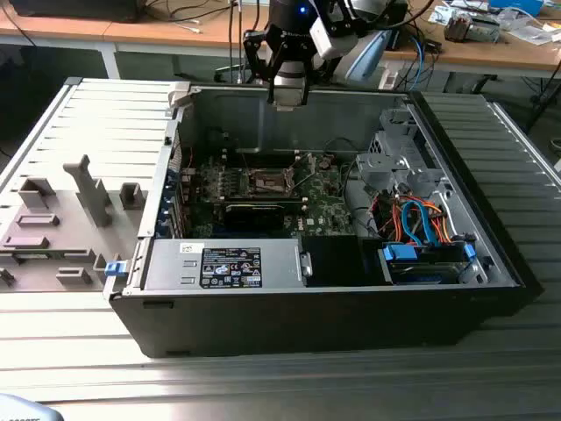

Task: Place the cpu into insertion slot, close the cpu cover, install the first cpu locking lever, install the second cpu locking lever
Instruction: 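Place the cpu into insertion slot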

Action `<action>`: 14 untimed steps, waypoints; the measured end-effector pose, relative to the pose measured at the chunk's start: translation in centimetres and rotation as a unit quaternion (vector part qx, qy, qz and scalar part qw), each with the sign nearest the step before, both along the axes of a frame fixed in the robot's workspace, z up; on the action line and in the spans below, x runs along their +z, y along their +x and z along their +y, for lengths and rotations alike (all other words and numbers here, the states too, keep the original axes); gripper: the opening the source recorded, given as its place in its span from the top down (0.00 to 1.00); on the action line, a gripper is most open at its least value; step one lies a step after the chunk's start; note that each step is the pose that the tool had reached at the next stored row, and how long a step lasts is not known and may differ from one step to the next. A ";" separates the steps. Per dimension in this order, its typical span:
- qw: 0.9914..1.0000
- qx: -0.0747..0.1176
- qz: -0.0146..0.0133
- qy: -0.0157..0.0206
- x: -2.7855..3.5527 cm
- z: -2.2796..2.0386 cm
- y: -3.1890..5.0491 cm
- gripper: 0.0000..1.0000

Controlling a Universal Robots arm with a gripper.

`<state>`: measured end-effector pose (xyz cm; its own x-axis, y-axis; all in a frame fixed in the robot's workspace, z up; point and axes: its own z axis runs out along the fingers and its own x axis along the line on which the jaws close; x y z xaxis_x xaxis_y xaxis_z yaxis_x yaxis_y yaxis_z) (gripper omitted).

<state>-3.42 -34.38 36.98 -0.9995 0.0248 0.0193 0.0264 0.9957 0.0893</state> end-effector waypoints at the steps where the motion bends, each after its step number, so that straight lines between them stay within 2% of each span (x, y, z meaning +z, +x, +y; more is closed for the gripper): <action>1: 1.000 0.000 0.000 0.000 -0.01 0.00 0.00 0.45; 3: 1.000 0.000 0.000 0.000 -1.48 0.00 0.00 0.45; 14: 1.000 0.000 0.000 0.000 -1.64 0.00 0.00 0.45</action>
<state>-3.42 -34.39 35.34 -0.9995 0.0248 0.0194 0.0264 0.9957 0.0891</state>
